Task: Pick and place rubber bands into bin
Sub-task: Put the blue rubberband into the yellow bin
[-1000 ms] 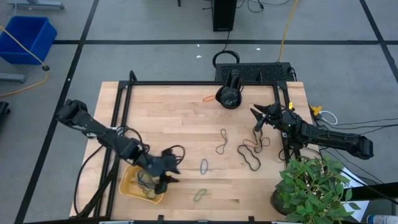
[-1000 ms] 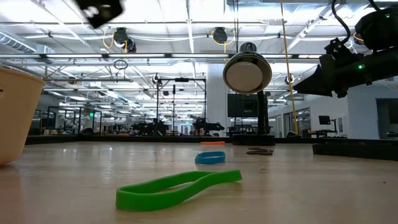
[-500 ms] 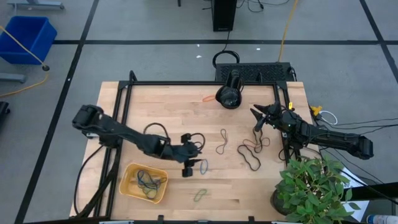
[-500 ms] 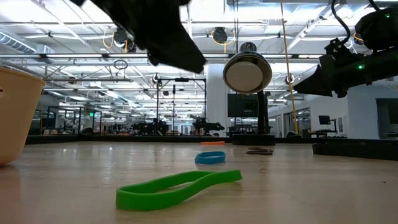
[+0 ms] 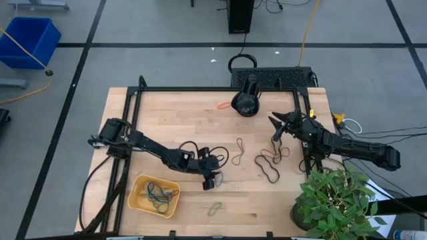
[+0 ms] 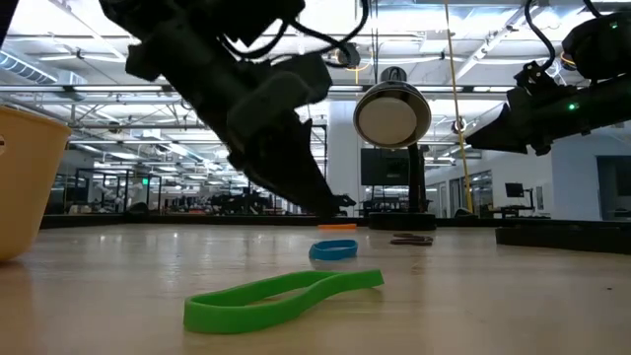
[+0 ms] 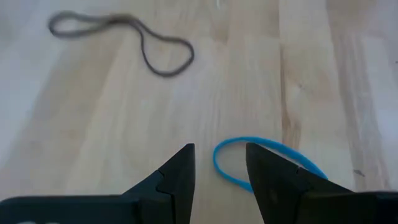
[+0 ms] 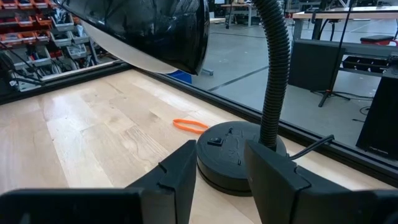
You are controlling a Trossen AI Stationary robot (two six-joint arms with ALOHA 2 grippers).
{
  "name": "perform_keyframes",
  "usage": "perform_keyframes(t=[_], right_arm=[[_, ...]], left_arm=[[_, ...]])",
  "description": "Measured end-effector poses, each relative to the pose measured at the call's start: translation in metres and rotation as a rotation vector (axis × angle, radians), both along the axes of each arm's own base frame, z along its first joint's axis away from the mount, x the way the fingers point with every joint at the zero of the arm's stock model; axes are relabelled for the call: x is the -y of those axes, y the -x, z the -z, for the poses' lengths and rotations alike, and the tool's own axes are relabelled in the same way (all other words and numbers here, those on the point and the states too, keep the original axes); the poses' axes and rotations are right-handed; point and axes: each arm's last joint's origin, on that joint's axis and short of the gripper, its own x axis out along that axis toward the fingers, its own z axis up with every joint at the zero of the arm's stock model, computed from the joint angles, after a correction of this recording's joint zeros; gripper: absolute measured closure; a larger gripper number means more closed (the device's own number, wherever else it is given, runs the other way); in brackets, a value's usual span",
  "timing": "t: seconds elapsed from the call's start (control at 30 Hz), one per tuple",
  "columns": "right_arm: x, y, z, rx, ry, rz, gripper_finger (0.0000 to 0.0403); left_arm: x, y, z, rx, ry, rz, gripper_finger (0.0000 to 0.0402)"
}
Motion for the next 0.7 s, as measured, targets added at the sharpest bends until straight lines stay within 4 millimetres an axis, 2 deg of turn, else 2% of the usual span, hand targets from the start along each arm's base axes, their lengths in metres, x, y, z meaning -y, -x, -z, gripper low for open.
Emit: perform_keyframes(t=[0.3,0.5,0.6,0.7], right_arm=[[0.000,0.001,0.004,-0.041,-0.012,0.000,0.0273],[0.000,0.001,0.004,-0.046,-0.012,-0.001,0.0273],[0.000,0.001,0.004,-0.045,-0.012,-0.002,0.0273],[0.000,0.001,0.004,-0.046,-0.012,-0.001,0.0273]], left_arm=[[0.003,-0.002,0.022,-0.043,0.044,-0.023,0.0254],[0.004,-0.002,0.023,-0.052,0.039,-0.020,0.0257],[0.004,-0.001,0.023,-0.055,0.040,-0.020,0.0278],[0.004,-0.001,0.024,-0.066,0.043,-0.016,0.0318]])
